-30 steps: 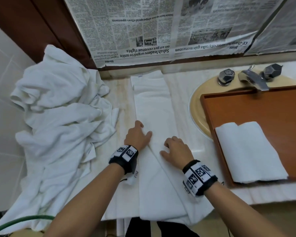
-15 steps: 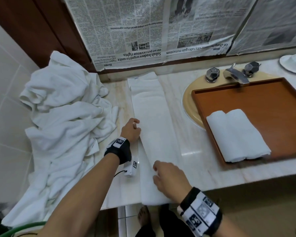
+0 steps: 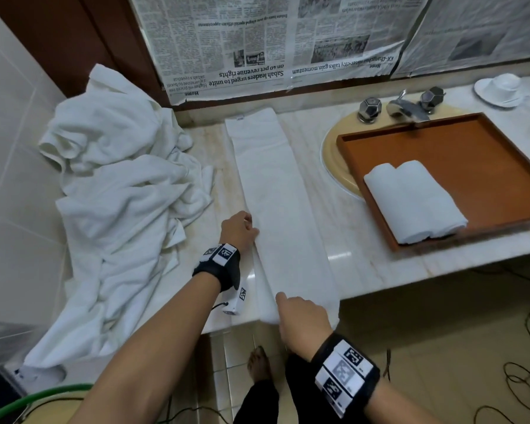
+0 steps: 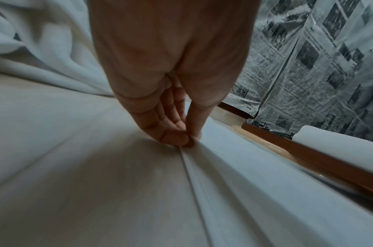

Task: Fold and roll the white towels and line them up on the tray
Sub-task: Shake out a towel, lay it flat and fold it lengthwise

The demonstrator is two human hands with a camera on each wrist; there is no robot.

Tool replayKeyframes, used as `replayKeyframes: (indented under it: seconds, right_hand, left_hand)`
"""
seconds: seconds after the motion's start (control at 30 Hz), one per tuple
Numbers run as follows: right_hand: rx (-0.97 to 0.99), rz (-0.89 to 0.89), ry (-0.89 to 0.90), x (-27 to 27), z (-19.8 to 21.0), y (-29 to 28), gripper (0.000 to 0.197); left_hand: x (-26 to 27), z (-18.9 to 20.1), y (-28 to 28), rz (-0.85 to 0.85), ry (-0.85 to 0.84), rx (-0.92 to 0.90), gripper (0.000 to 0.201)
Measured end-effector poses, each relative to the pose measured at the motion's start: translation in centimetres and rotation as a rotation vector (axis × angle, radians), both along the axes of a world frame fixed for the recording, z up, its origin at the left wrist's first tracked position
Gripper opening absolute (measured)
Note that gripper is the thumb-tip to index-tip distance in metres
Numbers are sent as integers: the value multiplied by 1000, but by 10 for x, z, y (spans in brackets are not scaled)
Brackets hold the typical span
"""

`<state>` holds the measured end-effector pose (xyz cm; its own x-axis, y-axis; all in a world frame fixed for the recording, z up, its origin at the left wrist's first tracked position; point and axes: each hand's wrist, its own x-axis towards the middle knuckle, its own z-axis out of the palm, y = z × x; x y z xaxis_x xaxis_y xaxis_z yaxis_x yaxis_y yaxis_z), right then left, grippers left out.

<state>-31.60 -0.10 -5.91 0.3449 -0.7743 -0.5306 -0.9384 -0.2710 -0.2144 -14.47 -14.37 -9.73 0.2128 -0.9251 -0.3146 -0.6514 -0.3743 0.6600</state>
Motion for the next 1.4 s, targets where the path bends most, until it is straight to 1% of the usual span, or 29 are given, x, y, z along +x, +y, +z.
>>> replayKeyframes:
  seconds: [0.1, 0.17, 0.23, 0.3, 0.37, 0.43, 0.47, 0.53, 0.6, 0.67, 0.73, 0.8, 0.83, 0.9, 0.97, 1.0, 1.07, 1.13, 1.17, 1.4]
  right_hand:
    - [41, -28, -33, 0, -14, 21, 31]
    - [32, -39, -77, -1, -22, 27, 30]
    - [22, -40, -159, -3, -28, 28, 25]
    - [43, -21, -264, -7, -30, 23, 20]
    - [101, -6, -360, -13, -26, 16, 21]
    - [104, -59, -460, -21, -21, 5, 21]
    - [68, -101, -502, -25, -19, -2, 21]
    - [-86, -165, -561, -35, -20, -22, 21]
    - [-250, -174, -585, -46, -23, -48, 28]
    - [-329, -121, -554, -53, -28, -77, 37]
    - [-304, -19, -456, -53, -32, -102, 49]
    - [-251, 82, -314, -50, -39, -118, 59]
    - [-225, 114, -240, -49, -43, -124, 62]
    - [-197, 161, -122, -48, -51, -132, 72]
    - [-194, 180, -74, -46, -59, -139, 87]
    - [-186, 176, -71, -45, -62, -144, 91]
    - [-182, 165, -77, -40, -64, -158, 87]
    - [-184, 164, -80, -35, -63, -175, 72]
    - [-180, 160, -89, -32, -62, -184, 67]
    - [-195, 135, -125, -15, -66, -251, 66]
  left_hand:
    - [-2, -2, 3, 14, 4, -16, 25]
    - [-5, -1, 7, 34, 26, -19, 27]
    - [-7, 0, 14, 40, 43, -15, 34]
    - [-7, 2, 24, 30, 46, -8, 47]
    - [-7, -1, 38, 29, 40, 1, 60]
    - [-8, -8, 56, 18, 20, -27, 60]
    - [-9, -11, 64, 18, 10, -43, 57]
    - [-11, -16, 77, -12, -38, -95, 52]
    - [-14, -17, 85, -63, -94, -160, 49]
    - [-18, -15, 84, -129, -184, -163, 49]
    - [-21, -14, 80, -218, -319, -111, 55]
    - [-24, -17, 72, -323, -431, -28, 63]
    - [-25, -20, 67, -363, -471, 14, 64]
    - [-25, -26, 58, -394, -501, 89, 61]
    - [-23, -29, 48, -379, -507, 122, 60]
    - [-23, -29, 43, -363, -506, 129, 60]
    - [-21, -29, 30, -335, -500, 135, 61]
    - [-20, -28, 15, -317, -501, 140, 62]
    - [-18, -28, 6, -309, -502, 146, 62]
    - [-4, -26, -66, -272, -493, 170, 63]
